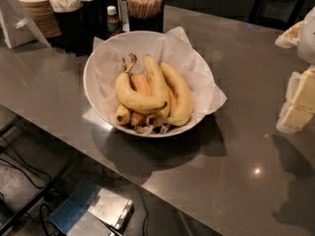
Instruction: Pick banana from white bowl
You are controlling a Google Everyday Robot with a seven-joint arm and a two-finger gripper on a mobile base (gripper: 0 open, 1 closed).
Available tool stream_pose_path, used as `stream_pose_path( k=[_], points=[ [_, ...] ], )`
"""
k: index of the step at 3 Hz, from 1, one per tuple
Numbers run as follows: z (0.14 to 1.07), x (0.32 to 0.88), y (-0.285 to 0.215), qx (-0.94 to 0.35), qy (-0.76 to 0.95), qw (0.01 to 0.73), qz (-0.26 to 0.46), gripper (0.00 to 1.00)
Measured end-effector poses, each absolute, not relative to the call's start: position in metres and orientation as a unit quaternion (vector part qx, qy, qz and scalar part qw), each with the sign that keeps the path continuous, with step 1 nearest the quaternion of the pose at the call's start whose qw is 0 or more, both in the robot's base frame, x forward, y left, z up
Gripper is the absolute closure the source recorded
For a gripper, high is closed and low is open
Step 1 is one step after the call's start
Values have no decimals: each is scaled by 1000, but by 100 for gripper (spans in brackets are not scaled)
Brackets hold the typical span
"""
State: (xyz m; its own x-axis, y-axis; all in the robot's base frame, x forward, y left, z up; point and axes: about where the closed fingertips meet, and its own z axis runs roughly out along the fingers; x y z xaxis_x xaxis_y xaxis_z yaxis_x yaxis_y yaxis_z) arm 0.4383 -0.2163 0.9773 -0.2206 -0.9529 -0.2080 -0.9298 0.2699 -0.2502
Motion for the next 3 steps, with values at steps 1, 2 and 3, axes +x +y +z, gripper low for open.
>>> stream_pose_path(
  k=[1,2,3],
  points=[
    [977,438,-216,-603,780,161,-36,0],
    [979,436,-210,-609,775,165,-37,0],
    [975,427,-182,-640,750,165,-17,0]
  ],
)
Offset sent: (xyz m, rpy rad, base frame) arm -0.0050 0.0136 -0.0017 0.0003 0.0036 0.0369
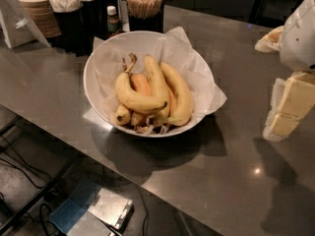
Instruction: Pick banana from white bowl
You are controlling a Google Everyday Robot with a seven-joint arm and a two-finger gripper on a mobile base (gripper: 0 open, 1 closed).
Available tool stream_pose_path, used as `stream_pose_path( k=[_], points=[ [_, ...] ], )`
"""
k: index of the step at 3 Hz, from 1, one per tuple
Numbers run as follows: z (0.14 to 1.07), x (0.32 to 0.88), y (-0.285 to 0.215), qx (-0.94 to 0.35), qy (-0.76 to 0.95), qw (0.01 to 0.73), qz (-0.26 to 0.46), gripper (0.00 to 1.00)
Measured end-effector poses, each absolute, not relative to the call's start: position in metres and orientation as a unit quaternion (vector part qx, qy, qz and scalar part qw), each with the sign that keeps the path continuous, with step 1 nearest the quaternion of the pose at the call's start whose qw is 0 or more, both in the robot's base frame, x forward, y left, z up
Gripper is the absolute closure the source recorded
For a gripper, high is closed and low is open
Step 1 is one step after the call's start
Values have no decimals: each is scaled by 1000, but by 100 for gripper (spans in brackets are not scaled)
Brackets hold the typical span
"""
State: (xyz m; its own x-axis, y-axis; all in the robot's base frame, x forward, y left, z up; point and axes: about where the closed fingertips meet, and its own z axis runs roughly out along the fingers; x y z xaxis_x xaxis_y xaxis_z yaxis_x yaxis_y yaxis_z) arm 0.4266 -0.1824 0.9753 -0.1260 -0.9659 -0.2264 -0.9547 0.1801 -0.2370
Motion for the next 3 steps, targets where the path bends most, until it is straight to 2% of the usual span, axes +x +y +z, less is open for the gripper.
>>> stream_pose_path(
  k=[2,3],
  points=[
    [958,411,-107,-736,665,122,14,0],
    [958,422,-74,-760,638,118,20,0]
  ],
)
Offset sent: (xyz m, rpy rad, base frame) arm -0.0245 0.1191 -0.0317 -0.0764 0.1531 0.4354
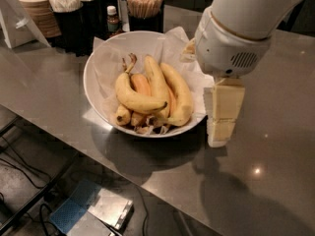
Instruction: Pick banana from white bowl
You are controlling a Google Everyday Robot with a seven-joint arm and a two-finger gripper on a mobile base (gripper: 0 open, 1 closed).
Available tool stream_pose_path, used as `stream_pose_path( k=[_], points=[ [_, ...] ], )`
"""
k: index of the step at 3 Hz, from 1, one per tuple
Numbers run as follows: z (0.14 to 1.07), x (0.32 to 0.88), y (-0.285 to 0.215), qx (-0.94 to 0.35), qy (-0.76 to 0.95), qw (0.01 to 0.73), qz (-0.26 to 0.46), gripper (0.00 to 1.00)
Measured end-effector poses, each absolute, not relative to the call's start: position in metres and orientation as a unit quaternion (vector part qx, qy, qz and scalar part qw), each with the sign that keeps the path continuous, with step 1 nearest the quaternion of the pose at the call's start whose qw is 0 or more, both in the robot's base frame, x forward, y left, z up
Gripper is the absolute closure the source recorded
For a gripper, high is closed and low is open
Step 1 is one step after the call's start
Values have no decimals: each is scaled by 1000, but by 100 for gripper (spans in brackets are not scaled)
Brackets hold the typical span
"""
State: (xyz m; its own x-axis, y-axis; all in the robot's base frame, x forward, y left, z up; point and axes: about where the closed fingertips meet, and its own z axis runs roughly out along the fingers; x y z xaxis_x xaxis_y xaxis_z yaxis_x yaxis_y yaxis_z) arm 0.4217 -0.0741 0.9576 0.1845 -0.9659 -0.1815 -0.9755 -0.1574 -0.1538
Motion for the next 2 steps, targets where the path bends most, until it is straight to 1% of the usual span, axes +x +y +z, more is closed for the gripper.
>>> stream_pose_path(
  k=[1,2],
  points=[
    [964,443,-33,-779,613,129,22,0],
    [965,444,-32,-779,612,133,20,0]
  ],
)
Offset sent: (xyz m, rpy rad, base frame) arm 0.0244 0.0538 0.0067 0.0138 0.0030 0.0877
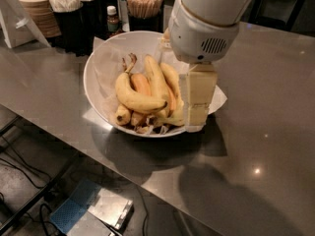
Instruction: Pick banana from white bowl
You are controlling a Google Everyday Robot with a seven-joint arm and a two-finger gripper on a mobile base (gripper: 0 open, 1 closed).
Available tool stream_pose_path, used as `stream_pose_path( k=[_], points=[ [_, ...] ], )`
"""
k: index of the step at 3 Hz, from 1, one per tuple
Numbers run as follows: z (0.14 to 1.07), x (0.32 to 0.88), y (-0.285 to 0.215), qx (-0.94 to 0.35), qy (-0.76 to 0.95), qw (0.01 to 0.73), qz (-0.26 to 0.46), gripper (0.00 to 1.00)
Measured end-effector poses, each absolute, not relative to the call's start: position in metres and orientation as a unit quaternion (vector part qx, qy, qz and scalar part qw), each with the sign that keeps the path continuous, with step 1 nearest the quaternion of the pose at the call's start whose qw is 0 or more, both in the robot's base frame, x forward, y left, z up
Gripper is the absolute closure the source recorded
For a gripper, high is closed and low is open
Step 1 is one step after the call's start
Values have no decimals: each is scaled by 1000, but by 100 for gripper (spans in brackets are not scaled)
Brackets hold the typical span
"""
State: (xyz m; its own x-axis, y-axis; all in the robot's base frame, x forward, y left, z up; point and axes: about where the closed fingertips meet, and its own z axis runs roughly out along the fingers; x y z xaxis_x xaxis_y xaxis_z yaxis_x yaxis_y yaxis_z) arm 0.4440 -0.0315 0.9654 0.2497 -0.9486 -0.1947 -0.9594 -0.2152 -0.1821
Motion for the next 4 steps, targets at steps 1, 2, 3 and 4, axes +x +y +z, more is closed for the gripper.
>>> stream_pose_path(
  k=[1,2,3,4],
  points=[
    [962,442,-26,-771,614,162,47,0],
    [968,439,-12,-764,599,222,91,0],
    [979,441,-1,-763,577,268,117,0],
    [981,440,2,-764,573,272,120,0]
  ],
)
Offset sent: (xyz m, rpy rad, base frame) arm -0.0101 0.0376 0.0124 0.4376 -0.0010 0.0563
